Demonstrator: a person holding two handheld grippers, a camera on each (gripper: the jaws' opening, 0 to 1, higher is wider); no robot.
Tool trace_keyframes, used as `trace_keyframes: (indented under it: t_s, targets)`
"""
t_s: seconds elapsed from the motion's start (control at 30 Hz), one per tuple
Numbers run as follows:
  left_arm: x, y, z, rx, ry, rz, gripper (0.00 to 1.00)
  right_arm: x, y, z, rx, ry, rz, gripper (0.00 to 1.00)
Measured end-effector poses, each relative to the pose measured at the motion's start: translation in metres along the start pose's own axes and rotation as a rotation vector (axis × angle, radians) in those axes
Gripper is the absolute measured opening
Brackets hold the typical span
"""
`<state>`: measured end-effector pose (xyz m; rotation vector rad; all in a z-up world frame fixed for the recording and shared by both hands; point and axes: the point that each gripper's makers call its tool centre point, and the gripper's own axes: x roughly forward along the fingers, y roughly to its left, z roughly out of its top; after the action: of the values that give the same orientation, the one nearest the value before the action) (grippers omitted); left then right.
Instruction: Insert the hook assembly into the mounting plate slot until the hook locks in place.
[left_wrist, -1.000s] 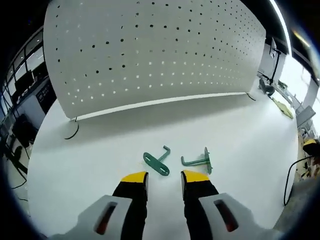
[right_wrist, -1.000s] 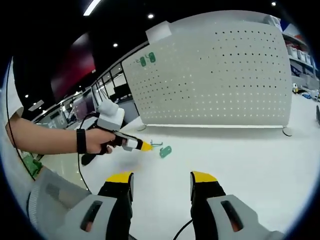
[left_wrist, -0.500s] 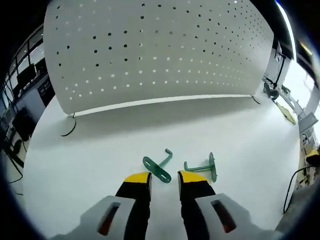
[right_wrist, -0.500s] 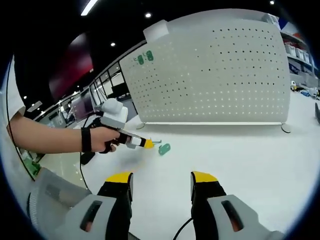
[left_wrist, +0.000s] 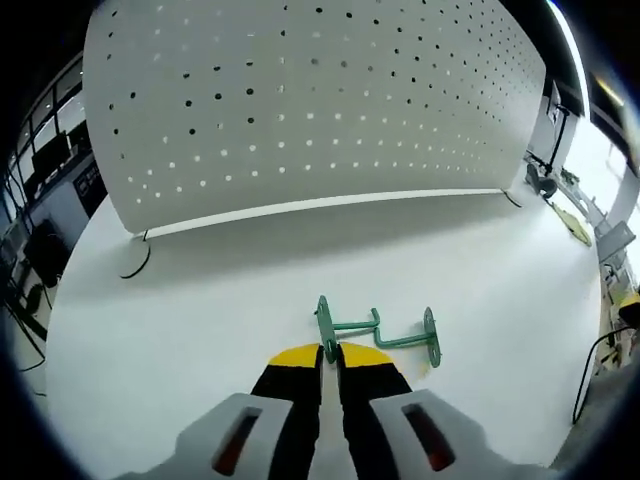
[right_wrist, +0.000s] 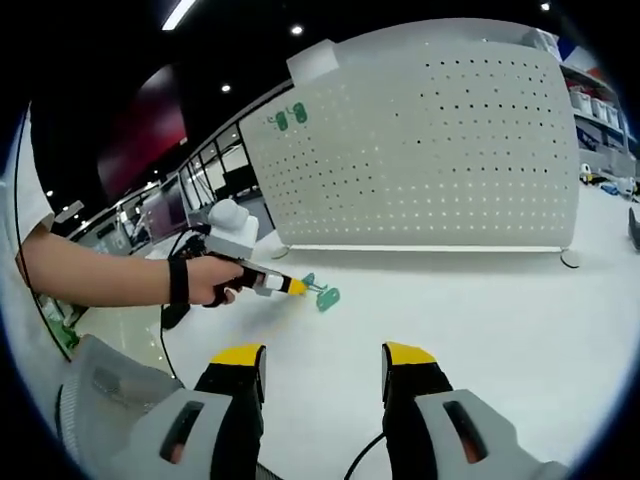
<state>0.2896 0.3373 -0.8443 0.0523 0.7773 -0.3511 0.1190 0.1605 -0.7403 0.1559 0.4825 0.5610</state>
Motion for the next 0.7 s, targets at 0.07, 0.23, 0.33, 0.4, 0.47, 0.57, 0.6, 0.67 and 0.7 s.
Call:
trace_keyframes:
  t_s: [0.07,0.23,0.33,0.4,0.47,0.57,0.6,0.67,0.7]
  targets:
    - [-0.001,0.0,-0.001,0.005,0.004,0.003,0.04,0.0,0.0,0.0,0.001,-0.002,-0.001,0.47]
    - [-0.009,-0.002,-0.001,-0.011,-0.023,-0.006,0.04,-0.002,0.001,0.001,0.0,-0.003,-0.005,0.47]
    - [-0.016,-0.004,0.0,-0.017,-0.037,-0.017,0.04,-0.002,0.002,0.001,0.0,-0.004,-0.003,0.47]
    - [-0.021,-0.007,0.002,-0.026,-0.054,-0.03,0.03,-0.002,0.003,0.002,-0.005,-0.005,0.0,0.47]
    - [-0.025,-0.009,0.003,-0.031,-0.068,-0.039,0.03,-0.001,0.006,0.004,-0.008,-0.012,0.007,0.47]
    - [-0.032,-0.013,0.009,-0.039,-0.102,-0.056,0.03,0.001,0.009,0.006,-0.011,-0.016,0.019,0.47]
    - [-0.034,-0.015,0.011,-0.034,-0.107,-0.061,0.03,0.001,0.01,0.008,-0.012,-0.023,0.021,0.47]
    - [-0.04,-0.018,0.015,-0.049,-0.131,-0.072,0.03,0.002,0.012,0.009,-0.012,-0.026,0.03,0.47]
    - [-0.042,-0.019,0.016,-0.046,-0.135,-0.078,0.03,0.002,0.014,0.01,-0.014,-0.031,0.034,0.47]
